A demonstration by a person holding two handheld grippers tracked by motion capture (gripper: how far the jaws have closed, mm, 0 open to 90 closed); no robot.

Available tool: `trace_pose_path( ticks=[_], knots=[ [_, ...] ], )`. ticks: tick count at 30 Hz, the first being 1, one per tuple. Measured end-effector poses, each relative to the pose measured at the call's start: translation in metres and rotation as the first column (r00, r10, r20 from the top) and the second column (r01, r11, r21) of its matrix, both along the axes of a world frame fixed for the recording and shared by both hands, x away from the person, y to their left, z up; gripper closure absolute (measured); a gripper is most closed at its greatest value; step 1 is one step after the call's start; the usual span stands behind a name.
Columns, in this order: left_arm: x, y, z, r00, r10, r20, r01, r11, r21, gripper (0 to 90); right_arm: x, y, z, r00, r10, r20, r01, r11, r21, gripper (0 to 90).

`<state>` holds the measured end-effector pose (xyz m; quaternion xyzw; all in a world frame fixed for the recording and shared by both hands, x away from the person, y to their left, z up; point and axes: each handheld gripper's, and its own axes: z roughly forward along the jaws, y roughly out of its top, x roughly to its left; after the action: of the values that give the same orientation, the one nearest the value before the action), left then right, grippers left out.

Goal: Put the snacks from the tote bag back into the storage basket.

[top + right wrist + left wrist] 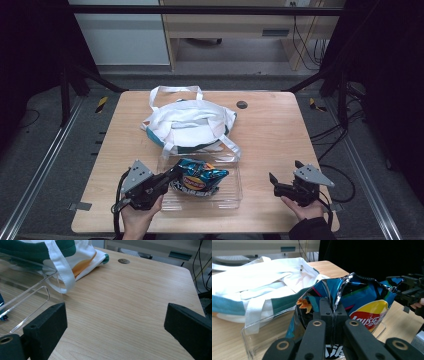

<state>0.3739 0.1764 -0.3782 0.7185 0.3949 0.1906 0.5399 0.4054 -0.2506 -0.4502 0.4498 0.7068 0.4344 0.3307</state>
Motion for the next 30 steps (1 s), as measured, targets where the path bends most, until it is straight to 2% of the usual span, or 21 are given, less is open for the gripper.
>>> trace_pose_path(
  ticks=[16, 30],
  knots=[
    [0.006, 0.001, -0.007, 0.9971, 0.065, -0.039, -0.065, 0.9979, 0.001, 88.7, 0.001, 0.001, -0.001, 1.0000, 0.000, -0.005, 0.000, 1.0000, -0.003, 5.0],
    [0.019, 0.001, -0.007, 0.9943, 0.091, -0.055, -0.092, 0.9956, -0.016, 87.4, 0.002, 0.001, -0.002, 1.0000, -0.003, -0.006, 0.003, 1.0000, -0.006, 5.0]
  ],
)
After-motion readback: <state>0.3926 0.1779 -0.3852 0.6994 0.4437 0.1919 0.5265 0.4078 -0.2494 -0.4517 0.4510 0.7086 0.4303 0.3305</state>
